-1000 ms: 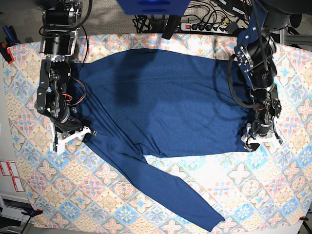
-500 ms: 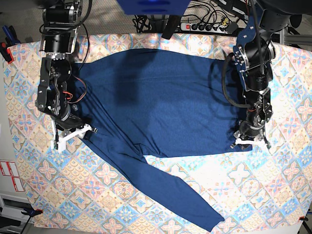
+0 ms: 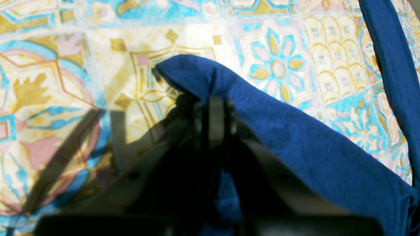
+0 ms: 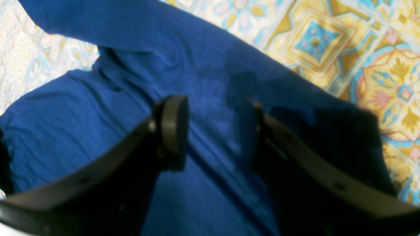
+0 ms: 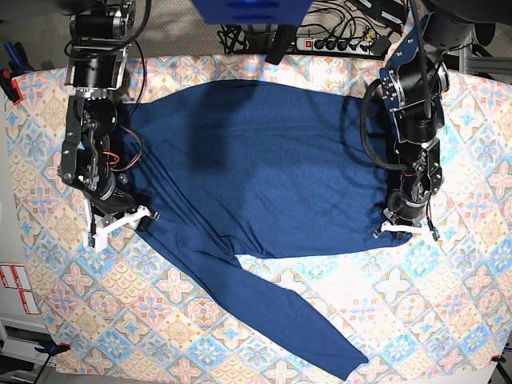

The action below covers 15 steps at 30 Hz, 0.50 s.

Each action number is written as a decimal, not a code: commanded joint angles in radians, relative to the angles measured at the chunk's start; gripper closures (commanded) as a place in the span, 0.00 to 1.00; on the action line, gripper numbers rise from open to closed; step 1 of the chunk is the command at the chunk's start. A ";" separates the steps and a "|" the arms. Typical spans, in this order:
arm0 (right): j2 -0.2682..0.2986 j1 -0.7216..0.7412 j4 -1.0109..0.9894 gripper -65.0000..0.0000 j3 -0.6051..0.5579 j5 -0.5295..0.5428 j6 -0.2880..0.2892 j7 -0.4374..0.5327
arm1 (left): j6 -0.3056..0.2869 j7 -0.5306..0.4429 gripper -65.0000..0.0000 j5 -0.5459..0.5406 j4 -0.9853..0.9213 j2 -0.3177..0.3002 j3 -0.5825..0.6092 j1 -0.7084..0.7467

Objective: Fold the T-shirt properly
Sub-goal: 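Pinch the shirt's side edges with both grippers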

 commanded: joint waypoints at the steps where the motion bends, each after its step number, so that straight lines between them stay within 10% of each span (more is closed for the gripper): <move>1: 0.011 0.023 -0.007 0.62 0.004 0.000 0.006 0.017 | 0.010 0.062 1.00 0.011 -0.002 0.001 0.002 -0.001; 15: 0.054 0.333 -0.384 0.51 -0.111 -0.005 0.006 0.020 | 0.008 0.062 1.00 0.011 0.070 -0.028 0.004 0.039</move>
